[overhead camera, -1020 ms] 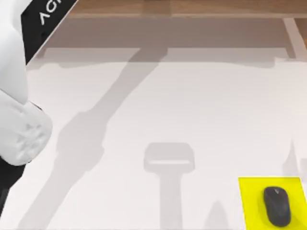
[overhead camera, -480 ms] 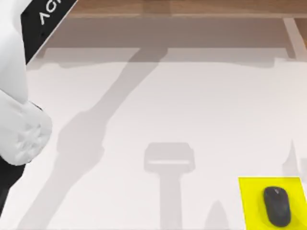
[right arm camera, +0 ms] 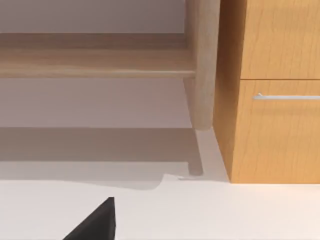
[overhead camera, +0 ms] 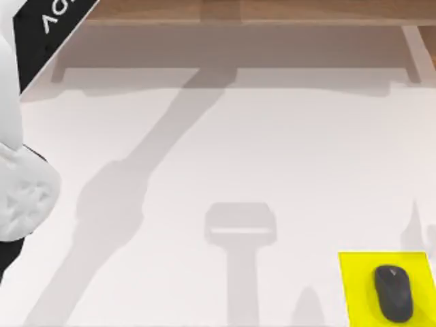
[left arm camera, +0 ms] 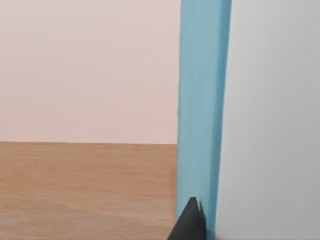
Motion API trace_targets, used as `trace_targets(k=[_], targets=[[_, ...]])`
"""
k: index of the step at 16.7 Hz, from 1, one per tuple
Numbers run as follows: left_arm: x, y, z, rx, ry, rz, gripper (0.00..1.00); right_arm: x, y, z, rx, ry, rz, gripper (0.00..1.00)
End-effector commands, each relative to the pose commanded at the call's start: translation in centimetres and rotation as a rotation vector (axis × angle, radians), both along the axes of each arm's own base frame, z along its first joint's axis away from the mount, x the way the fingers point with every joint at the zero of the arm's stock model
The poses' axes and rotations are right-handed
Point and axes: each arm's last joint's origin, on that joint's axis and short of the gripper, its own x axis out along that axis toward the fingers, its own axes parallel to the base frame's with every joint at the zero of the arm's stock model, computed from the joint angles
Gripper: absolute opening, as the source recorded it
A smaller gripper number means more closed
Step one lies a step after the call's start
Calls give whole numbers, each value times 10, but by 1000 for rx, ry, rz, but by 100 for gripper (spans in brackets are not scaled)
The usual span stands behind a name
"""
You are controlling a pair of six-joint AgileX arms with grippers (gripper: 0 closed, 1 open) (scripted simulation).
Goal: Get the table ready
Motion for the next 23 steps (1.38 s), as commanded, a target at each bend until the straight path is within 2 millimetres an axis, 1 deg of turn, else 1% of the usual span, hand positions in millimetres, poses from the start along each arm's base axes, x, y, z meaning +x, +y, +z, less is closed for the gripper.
trace_targets(k=[3, 6, 11, 13, 15, 17, 20, 23], targets=[[-14, -3, -2, 16, 20, -6, 0, 0, 0, 0, 0, 0, 0, 100], [-27, -2, 4, 11, 14, -4, 0, 0, 0, 0, 0, 0, 0, 100], [-26, 0, 4, 12, 13, 2, 0, 0, 0, 0, 0, 0, 0, 100], [-28, 6, 12, 3, -6, 0, 0, 0, 0, 0, 0, 0, 0, 100], [-32, 24, 28, -7, -46, 10, 0, 0, 0, 0, 0, 0, 0, 100], [-35, 52, 44, 0, -87, 33, 0, 0, 0, 0, 0, 0, 0, 100], [-39, 103, 60, 55, -137, 85, 0, 0, 0, 0, 0, 0, 0, 100], [-44, 159, 65, 163, -163, 153, 0, 0, 0, 0, 0, 0, 0, 100]])
